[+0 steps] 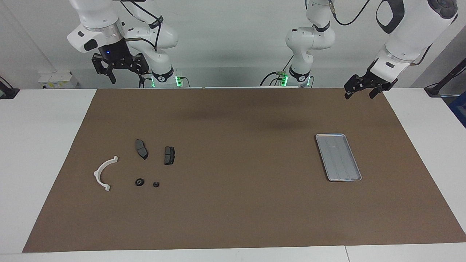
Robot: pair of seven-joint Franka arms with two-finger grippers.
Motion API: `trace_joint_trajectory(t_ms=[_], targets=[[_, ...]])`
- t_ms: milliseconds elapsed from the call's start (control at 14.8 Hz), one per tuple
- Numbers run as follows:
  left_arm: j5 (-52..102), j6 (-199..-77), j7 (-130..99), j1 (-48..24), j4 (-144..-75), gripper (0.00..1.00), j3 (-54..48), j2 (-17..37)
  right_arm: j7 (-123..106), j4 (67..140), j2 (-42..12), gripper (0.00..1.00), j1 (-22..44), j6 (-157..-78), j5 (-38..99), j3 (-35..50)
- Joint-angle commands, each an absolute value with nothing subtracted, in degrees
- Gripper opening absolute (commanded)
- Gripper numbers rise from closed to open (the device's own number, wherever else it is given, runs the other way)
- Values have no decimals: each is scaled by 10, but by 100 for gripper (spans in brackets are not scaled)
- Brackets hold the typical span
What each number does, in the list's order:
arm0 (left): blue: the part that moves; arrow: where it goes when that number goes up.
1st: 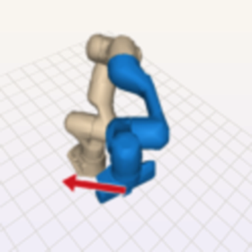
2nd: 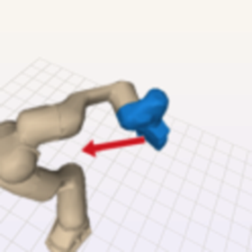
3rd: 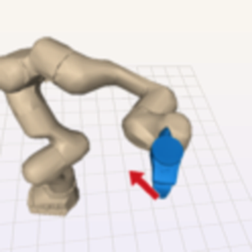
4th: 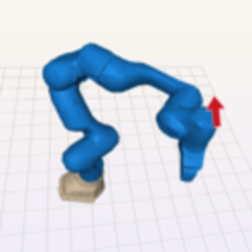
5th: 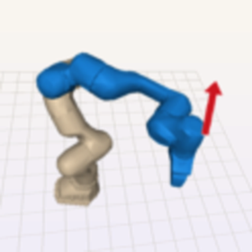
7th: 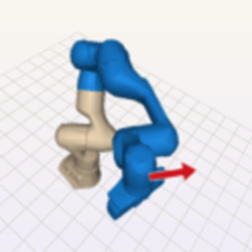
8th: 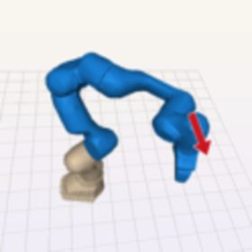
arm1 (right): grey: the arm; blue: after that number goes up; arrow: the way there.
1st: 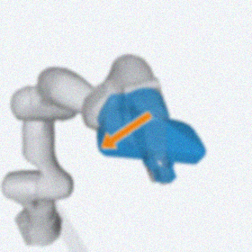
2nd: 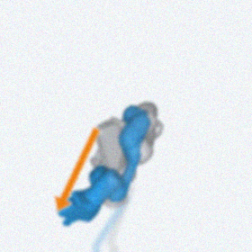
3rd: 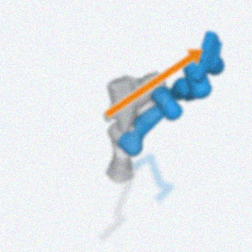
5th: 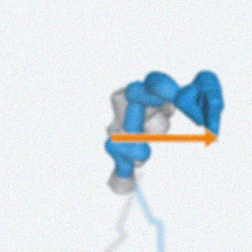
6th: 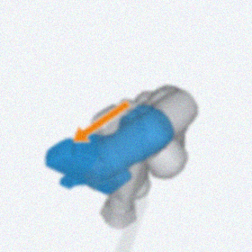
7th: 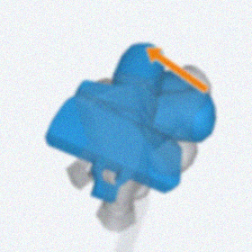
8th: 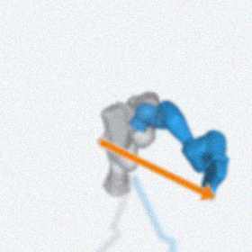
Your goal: Pick bearing gear from pile to tray
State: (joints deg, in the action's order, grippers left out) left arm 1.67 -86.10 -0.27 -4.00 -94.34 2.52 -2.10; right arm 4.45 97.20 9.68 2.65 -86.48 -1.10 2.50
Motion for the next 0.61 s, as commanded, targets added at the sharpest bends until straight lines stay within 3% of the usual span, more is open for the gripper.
trace_joint_trajectory(t_ms=[0, 540], targets=[[10, -866, -1, -45, -963, 100, 28, -39, 57, 975, 101, 100, 25, -874, 3, 26], [10, -866, -1, -45, -963, 100, 28, -40, 53, 967, 99, 100, 35, -874, 3, 28]])
